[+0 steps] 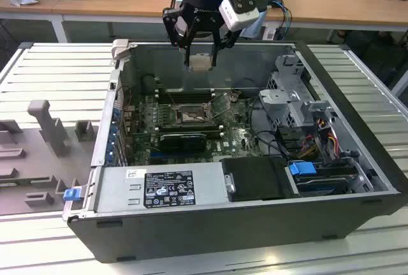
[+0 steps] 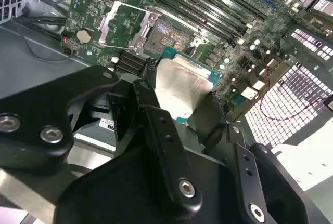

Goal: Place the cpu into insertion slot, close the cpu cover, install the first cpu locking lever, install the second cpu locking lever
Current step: 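Place the cpu into insertion slot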

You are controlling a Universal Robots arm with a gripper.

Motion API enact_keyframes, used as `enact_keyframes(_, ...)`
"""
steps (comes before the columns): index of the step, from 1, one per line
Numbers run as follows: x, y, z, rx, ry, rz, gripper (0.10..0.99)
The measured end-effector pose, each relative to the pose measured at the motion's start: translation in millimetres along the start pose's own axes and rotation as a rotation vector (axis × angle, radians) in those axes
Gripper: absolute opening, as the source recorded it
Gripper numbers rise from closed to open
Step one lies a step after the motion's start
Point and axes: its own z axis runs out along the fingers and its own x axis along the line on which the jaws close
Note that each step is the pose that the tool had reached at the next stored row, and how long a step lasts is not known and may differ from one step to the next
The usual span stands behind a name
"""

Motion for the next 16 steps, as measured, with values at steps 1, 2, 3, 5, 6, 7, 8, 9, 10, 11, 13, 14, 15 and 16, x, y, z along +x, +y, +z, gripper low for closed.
enact_keyframes(1,0.0,0.0,0.0,0.000,-0.0001,0.001,0.529)
enact_keyframes(2,0.0,0.0,0.0,0.000,-0.0004,0.005,0.529)
enact_keyframes(3,0.0,0.0,0.1,0.000,-0.0014,0.017,0.529)
enact_keyframes(5,0.0,0.0,0.5,0.000,-0.0039,0.042,0.529)
enact_keyframes(6,0.0,-0.1,0.8,0.001,-0.0051,0.055,0.529)
enact_keyframes(7,0.0,-0.1,0.9,0.001,-0.0063,0.071,0.529)
enact_keyframes(8,1.2,-0.1,1.2,0.001,-0.0082,0.091,0.529)
enact_keyframes(9,3.7,-0.2,1.3,0.001,-0.0083,0.091,0.529)
enact_keyframes(10,4.9,-0.2,1.2,0.001,-0.0083,0.091,0.529)
enact_keyframes(11,5.7,-0.2,1.2,0.001,-0.0083,0.091,0.529)
enact_keyframes(13,6.5,-0.3,1.3,0.001,-0.0087,0.097,0.529)
enact_keyframes(14,6.5,-0.3,1.3,0.001,-0.0089,0.098,0.529)
enact_keyframes(15,6.5,-0.3,1.3,0.001,-0.0089,0.100,0.529)
enact_keyframes(16,6.5,-0.3,1.3,0.001,-0.0092,0.101,0.529)
